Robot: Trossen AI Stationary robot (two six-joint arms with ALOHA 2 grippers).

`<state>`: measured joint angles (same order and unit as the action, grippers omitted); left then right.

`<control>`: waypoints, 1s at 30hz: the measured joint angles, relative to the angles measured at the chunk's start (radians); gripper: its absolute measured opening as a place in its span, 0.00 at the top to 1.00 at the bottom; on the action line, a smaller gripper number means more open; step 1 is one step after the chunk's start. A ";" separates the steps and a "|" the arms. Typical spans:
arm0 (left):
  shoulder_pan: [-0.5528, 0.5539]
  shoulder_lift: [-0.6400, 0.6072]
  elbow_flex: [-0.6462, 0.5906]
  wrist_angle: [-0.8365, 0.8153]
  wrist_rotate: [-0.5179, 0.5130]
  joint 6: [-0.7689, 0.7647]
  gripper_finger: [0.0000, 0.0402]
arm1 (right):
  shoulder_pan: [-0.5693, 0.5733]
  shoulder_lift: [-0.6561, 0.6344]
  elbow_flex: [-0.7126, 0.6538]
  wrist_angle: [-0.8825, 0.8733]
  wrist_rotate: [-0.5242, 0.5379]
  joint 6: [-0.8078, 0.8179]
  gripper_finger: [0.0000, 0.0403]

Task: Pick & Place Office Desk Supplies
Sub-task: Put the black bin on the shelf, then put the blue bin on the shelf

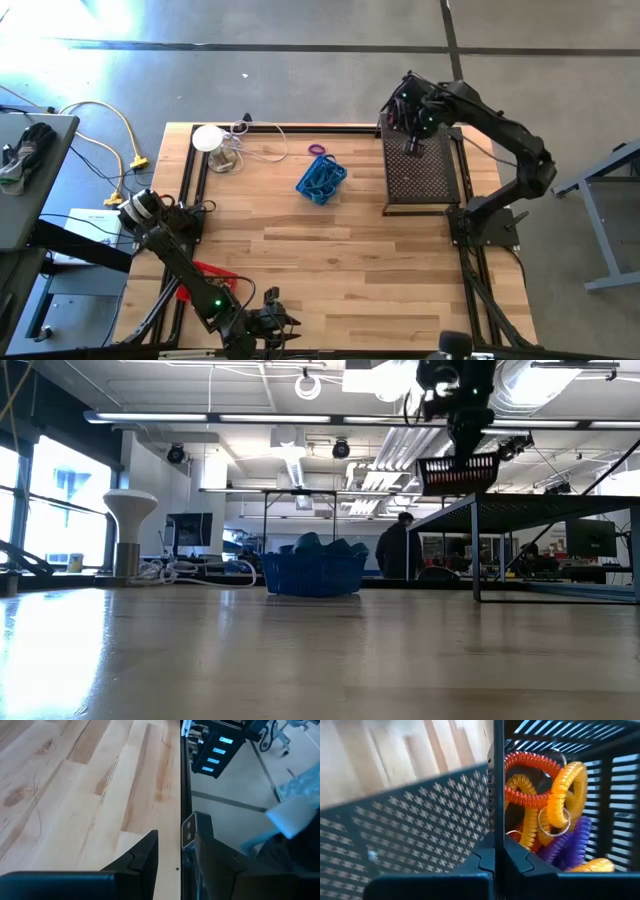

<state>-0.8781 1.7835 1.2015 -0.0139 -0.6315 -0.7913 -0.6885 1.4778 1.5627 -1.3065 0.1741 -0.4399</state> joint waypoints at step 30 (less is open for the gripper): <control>0.039 0.000 0.000 0.001 0.002 0.009 0.69 | -0.120 -0.003 -0.248 0.028 -0.068 -0.005 0.92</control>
<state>-0.8394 1.7832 1.2015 -0.0132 -0.6292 -0.7823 -0.8083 1.4751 1.3151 -1.2785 0.1062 -0.4453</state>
